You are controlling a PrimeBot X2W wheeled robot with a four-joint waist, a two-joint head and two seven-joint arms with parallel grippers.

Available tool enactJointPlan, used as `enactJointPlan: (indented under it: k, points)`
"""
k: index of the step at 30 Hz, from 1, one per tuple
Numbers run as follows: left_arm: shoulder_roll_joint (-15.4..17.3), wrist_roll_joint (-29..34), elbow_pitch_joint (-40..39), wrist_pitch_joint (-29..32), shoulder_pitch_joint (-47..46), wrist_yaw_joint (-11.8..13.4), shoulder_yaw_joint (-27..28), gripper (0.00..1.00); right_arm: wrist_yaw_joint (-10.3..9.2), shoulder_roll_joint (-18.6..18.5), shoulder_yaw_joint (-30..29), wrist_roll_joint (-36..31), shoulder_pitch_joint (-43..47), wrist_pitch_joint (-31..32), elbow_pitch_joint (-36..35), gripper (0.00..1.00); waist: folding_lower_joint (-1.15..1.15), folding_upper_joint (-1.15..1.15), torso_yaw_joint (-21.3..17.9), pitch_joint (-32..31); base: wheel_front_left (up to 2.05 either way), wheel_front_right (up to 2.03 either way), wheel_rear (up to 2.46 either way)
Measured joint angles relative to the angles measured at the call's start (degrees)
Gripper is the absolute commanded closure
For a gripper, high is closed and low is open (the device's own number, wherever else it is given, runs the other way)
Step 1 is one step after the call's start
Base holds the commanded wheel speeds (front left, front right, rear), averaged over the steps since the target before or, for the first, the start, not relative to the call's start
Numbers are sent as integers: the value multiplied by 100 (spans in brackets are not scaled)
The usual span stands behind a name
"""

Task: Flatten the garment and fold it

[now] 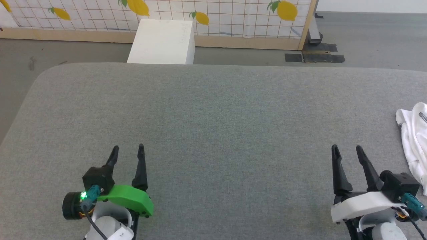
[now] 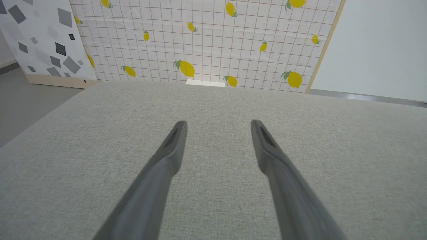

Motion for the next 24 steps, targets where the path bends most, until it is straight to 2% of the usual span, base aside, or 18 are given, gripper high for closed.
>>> enactJointPlan:
  k: [5, 16, 17, 24]
  points:
    - [-1, -4, 138, 14, -2, 48, -56, 0, 0, 1, -10, -237, -3, 2, 169, 0, 0, 0, 2, -35, 0, 0, 0]
    - [-1, -54, 135, 12, -2, 75, -116, 0, 0, 1, 11, -238, -4, 104, 45, 0, 0, 0, 0, -58, 0, 0, 0]
    - [-1, -56, 134, 13, -2, 73, -118, 100, 0, 1, 11, -238, -4, 104, 45, 100, 0, 0, 0, -57, 0, 0, 0]
    - [-1, -56, 132, 14, -2, 70, -110, 100, 0, 1, 5, -238, -4, 105, 47, 100, 0, 0, -2, -60, 0, 0, 0]
